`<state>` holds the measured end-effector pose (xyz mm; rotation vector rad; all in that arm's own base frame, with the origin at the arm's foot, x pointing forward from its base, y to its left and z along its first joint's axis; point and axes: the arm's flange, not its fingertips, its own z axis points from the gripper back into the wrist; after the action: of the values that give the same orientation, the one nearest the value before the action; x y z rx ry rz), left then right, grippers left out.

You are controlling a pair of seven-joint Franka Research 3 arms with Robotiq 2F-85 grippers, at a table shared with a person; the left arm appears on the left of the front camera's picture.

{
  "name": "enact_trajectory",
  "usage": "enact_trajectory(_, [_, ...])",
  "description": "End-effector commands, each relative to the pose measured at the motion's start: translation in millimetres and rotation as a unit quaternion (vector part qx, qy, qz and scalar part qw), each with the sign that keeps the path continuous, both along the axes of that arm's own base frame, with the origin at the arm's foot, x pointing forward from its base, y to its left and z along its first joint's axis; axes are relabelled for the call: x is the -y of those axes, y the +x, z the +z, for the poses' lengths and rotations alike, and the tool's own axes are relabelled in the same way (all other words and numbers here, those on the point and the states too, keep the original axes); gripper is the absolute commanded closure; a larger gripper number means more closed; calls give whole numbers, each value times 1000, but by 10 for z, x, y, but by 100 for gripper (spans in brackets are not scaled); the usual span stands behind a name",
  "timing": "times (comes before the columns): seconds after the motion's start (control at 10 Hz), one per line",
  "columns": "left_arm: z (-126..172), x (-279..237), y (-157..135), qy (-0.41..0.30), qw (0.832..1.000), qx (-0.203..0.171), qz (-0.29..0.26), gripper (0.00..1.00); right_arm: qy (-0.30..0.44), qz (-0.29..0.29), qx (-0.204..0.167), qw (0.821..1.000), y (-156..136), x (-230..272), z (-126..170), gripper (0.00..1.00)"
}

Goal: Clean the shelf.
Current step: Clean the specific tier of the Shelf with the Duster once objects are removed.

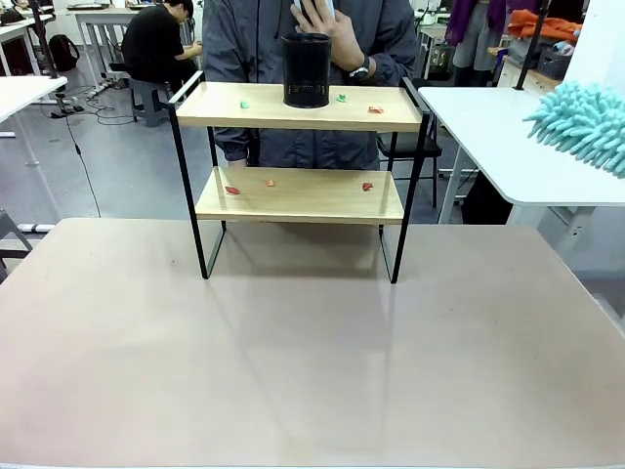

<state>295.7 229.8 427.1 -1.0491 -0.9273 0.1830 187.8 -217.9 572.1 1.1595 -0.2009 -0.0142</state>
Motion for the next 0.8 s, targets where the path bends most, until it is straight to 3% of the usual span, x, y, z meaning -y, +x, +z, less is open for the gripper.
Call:
enact_trajectory(0.0, [-3, 19, 12, -2, 1000, 18, 3, 0, -83, -37, -6, 996, -347, -432, 125, 87])
enact_trajectory(0.1, [-3, 19, 12, -2, 1000, 18, 3, 0, -130, -15, 2, 991, -586, -723, 149, 87])
enact_trajectory(0.3, [-3, 19, 12, -2, 1000, 18, 3, 0, -193, 42, 16, 980, -704, -1239, 101, 87])
enact_trajectory(0.7, [-3, 19, 12, -2, 1000, 18, 3, 0, -245, 106, 76, 961, -324, -2426, -35, 87])
